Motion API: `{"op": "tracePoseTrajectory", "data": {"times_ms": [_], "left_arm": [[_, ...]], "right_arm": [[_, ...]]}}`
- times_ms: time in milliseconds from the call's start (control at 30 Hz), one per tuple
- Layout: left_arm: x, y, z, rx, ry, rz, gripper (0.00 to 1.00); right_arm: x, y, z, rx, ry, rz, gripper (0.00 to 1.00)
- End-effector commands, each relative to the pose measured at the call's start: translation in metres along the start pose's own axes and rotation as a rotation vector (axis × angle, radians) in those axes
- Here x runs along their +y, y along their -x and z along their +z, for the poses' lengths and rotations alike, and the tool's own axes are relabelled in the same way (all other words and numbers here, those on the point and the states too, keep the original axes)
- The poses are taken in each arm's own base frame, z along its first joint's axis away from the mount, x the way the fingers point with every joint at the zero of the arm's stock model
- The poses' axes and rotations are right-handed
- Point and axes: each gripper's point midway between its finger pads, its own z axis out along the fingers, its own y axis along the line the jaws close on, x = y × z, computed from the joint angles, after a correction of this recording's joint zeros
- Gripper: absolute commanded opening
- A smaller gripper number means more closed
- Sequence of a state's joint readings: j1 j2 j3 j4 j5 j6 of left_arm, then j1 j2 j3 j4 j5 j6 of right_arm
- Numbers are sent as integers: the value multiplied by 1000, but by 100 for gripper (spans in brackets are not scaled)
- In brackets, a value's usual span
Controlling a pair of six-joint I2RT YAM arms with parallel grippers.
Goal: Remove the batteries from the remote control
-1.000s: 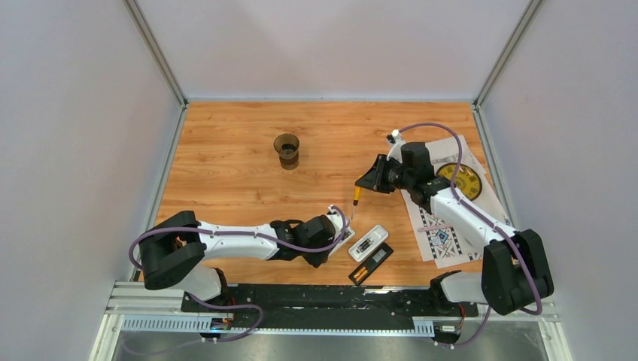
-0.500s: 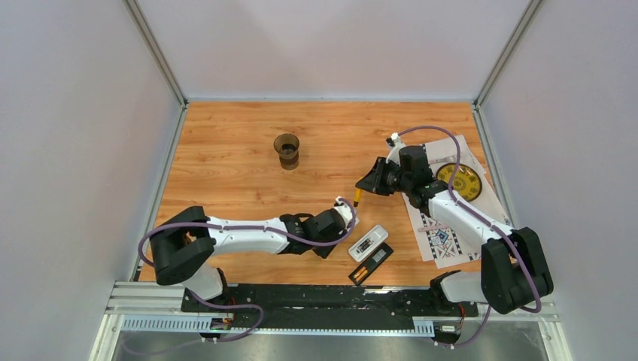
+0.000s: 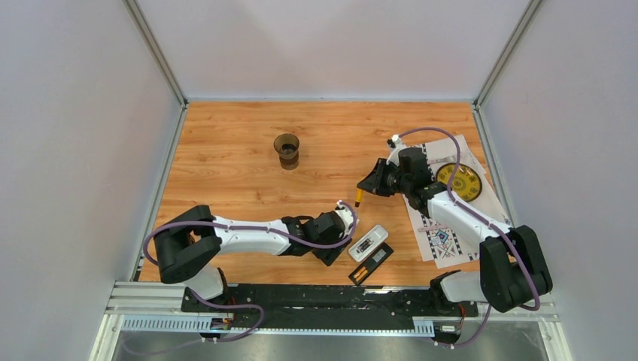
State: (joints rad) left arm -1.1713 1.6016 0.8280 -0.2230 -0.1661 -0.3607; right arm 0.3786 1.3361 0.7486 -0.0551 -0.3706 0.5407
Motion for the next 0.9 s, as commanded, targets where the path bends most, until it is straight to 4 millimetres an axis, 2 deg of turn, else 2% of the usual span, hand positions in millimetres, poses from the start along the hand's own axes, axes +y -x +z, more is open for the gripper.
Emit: {"op": "tracePoseTrajectory", "data": {"times_ms": [0,100,400,600,733,867], "left_arm": [[-5,-6,-6,-21,-48,-15,72],[-7,-8,-6,-21,-62,-12,69],[-4,-11,4,-3,-37,-8,54],[-7,-10,5,-7,-51,-6,38],[-8,-9,5,-8,-58,-6,23],[-9,-10,4,-4,-62,-5,14]], "right_arm": [[-1,9,2,-49,-7,-39,0],[2,17,3,-81,2,-49,0],[-1,20,11,-89,-1,-47,0],[-15,23,14,-117,-71,-69,0],[-21,24,14,-127,-98,-89,0],[-26,24,13,-132,-121,-97,0]]}}
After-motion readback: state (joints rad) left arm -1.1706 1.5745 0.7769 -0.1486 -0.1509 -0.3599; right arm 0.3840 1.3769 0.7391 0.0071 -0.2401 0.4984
